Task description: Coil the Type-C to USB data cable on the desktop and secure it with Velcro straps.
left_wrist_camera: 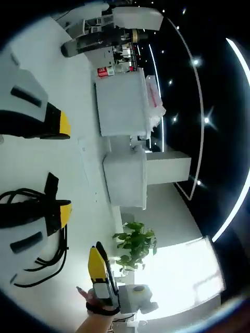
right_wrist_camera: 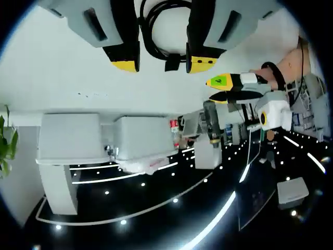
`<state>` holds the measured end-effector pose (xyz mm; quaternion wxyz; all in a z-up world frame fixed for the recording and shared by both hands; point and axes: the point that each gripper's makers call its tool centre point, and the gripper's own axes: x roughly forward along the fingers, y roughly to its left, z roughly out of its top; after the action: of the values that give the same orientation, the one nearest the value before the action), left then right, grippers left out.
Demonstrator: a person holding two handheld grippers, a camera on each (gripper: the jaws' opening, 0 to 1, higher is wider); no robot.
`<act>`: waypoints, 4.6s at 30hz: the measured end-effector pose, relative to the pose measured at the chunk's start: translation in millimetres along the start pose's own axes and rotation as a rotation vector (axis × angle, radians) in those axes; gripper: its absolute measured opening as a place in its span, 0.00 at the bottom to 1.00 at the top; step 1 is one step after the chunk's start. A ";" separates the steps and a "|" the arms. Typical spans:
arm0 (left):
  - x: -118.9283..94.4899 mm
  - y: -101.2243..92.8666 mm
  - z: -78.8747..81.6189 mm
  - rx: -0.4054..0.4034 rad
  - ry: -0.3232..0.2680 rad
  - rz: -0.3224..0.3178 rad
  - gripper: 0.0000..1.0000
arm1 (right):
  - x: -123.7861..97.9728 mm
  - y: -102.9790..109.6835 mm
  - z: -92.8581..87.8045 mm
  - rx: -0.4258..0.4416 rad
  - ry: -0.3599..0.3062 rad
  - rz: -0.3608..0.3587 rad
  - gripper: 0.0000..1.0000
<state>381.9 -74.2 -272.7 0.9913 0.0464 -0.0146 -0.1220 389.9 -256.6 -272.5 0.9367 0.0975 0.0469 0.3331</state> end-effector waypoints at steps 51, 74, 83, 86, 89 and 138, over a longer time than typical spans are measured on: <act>-88.1 -98.3 -7.6 -0.119 -0.123 -0.140 0.54 | -90.4 20.9 -7.9 -0.357 -0.255 -0.322 0.60; -85.7 -99.1 -16.0 -0.053 -0.073 -0.138 0.42 | -88.6 20.7 -18.5 -0.353 -0.194 -0.316 0.60; -84.5 -101.6 -22.3 0.007 -0.048 -0.125 0.58 | -87.2 23.3 -20.8 -0.349 -0.183 -0.297 0.60; -84.6 -100.6 -24.0 0.022 -0.041 -0.116 0.60 | -86.8 22.1 -22.3 -0.356 -0.171 -0.299 0.60; -85.3 -102.0 -26.5 0.005 -0.031 -0.118 0.59 | -87.2 21.4 -22.0 -0.356 -0.172 -0.301 0.60; -87.0 -107.1 -32.6 0.015 0.005 -0.159 0.58 | -84.6 20.7 -33.2 -0.350 -0.113 -0.288 0.58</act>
<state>273.0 -153.6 -317.0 0.9782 0.0550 -0.0093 -0.2002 306.6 -289.4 -298.6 0.9783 -0.0555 -0.0507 0.1930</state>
